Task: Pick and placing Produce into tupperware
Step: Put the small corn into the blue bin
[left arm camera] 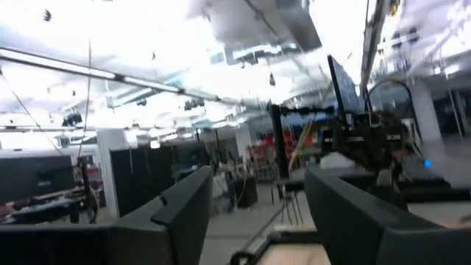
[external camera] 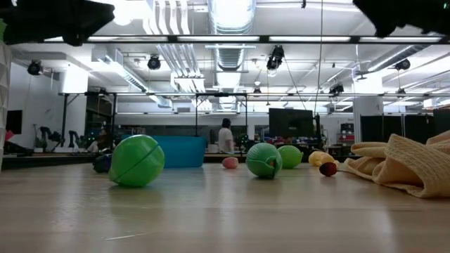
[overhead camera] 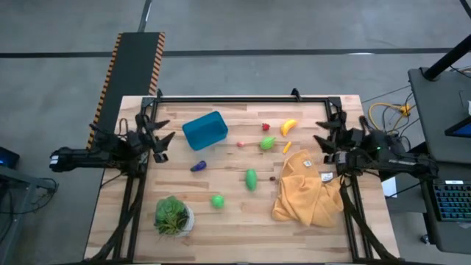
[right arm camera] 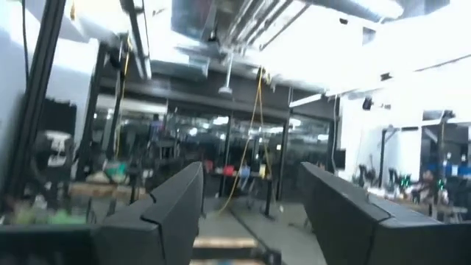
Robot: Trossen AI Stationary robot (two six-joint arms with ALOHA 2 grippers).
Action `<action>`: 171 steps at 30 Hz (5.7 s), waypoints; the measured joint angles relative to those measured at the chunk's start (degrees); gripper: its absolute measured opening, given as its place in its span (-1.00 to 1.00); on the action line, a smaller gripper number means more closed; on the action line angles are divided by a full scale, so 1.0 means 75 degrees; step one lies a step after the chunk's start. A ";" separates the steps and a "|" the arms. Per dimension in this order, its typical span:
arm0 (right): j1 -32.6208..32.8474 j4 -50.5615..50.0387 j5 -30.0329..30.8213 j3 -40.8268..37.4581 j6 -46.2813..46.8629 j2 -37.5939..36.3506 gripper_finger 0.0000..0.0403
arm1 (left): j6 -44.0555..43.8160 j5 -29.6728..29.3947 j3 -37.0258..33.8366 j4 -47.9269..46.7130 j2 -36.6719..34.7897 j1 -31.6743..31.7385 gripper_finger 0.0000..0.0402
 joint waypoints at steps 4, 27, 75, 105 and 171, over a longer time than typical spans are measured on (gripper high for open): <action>0.0000 -0.0060 0.0003 0.0581 -0.0241 0.0290 0.12 | 0.0003 0.0011 -0.0012 0.0947 0.0239 0.0000 0.04; 0.0003 -0.5055 0.1134 0.3975 0.1862 0.4083 0.22 | 0.0027 -0.0580 0.0691 0.0991 0.1742 0.0009 0.04; 0.0000 -0.7647 0.2203 0.5608 0.2057 0.7075 0.12 | 0.0243 -0.0577 0.0637 0.1013 0.1878 0.0009 0.04; -0.0029 -0.9554 0.2734 0.5592 0.7631 0.8167 0.11 | 0.0470 -0.0574 0.0652 0.1209 0.1877 0.0006 0.04; -0.0114 -0.9034 0.3036 0.5519 1.0373 1.2338 0.07 | 0.0467 -0.0580 0.0560 0.1197 0.1886 0.0006 0.04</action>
